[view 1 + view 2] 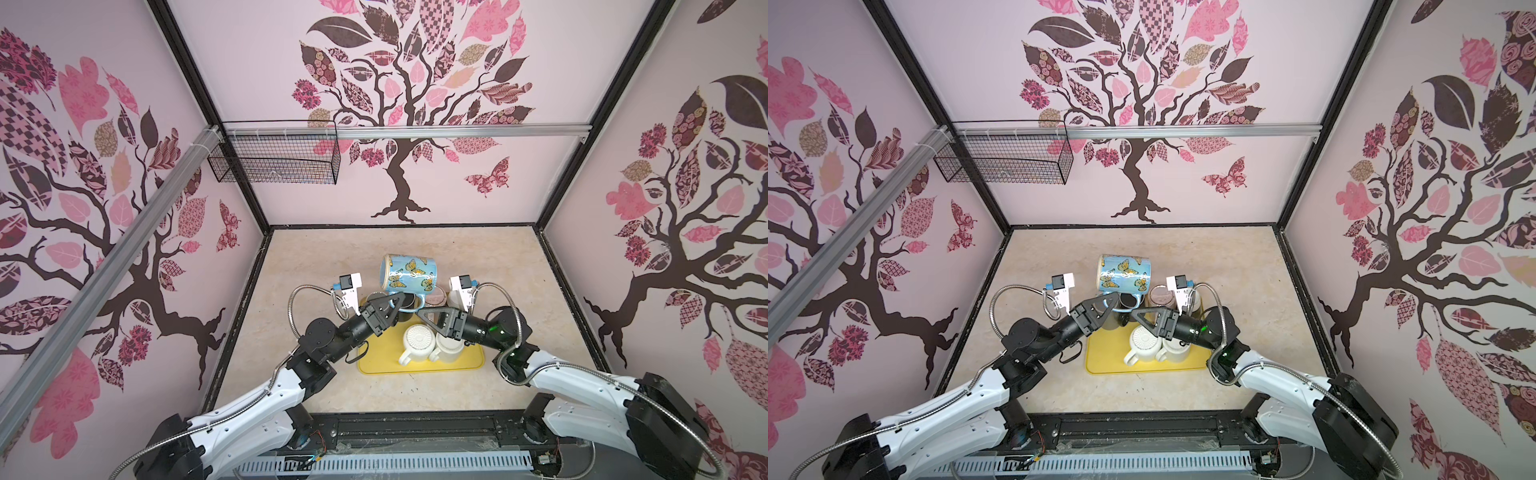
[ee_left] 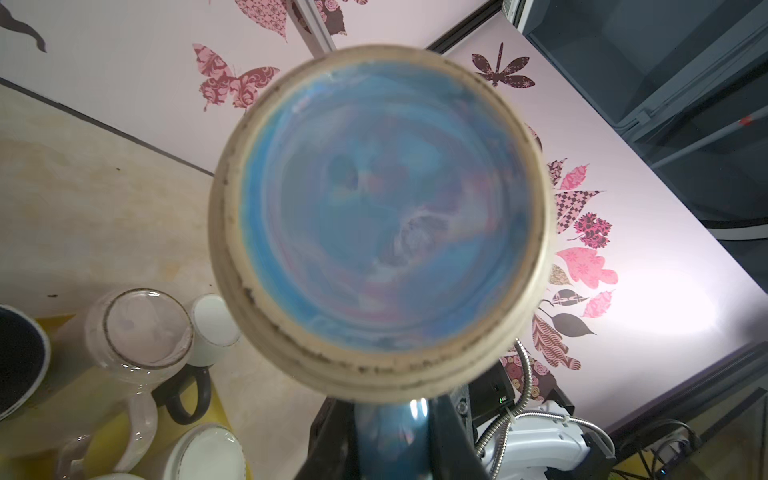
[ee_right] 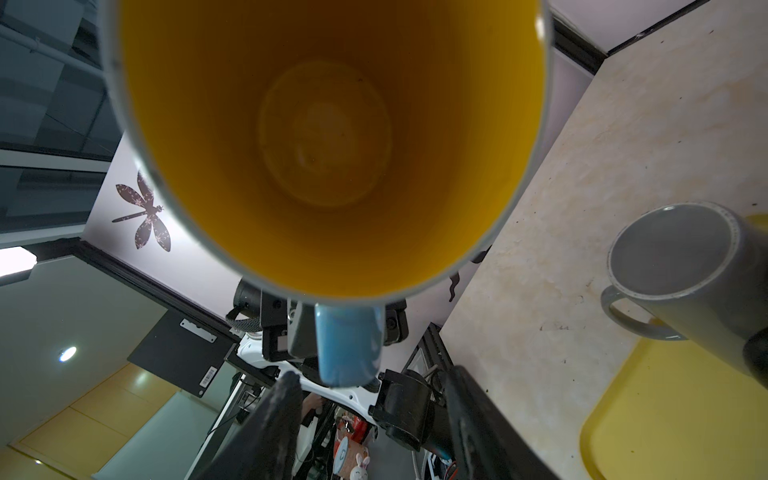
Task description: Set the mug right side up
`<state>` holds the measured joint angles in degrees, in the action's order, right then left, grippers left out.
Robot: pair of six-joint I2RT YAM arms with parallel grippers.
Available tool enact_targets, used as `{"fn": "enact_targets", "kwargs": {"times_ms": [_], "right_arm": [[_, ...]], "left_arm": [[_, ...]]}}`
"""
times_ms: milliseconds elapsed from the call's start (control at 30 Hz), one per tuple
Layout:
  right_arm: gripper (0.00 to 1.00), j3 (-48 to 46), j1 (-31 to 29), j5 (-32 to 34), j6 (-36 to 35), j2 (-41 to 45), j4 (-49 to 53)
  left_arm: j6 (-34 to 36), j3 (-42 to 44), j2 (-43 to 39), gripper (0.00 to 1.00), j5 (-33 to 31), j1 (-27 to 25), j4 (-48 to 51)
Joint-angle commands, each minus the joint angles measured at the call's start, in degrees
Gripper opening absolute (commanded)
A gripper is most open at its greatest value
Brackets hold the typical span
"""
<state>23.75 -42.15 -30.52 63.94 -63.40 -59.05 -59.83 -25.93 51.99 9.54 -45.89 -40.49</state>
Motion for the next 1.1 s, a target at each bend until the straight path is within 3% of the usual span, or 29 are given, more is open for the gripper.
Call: {"fn": "enact_targets", "kwargs": {"times_ms": [0,667,867,1000,1067], "right_arm": [[0.58,2.4,-0.3,2.9,0.9,-0.5,-4.3],[0.45,8.4,-0.3,5.6,3.1,-6.4,-7.9],[0.28,8.0,-0.2,6.9,2.9,-5.9,-8.4],[0.25,8.2,-0.2,7.1,1.3,-4.6,-6.5],[0.10,8.2,-0.2,7.4,0.6,-4.0,-5.7]], "left_arm": [[-1.9,0.7,-0.5,0.00,3.1,0.0,-14.1],[1.8,1.9,2.0,0.00,2.0,-5.6,-13.7],[1.8,3.3,2.3,0.00,1.1,-6.2,-14.7],[2.4,4.0,0.9,0.00,0.2,-6.1,-13.4],[2.9,4.1,0.3,0.00,0.3,-6.1,-12.4]]}}
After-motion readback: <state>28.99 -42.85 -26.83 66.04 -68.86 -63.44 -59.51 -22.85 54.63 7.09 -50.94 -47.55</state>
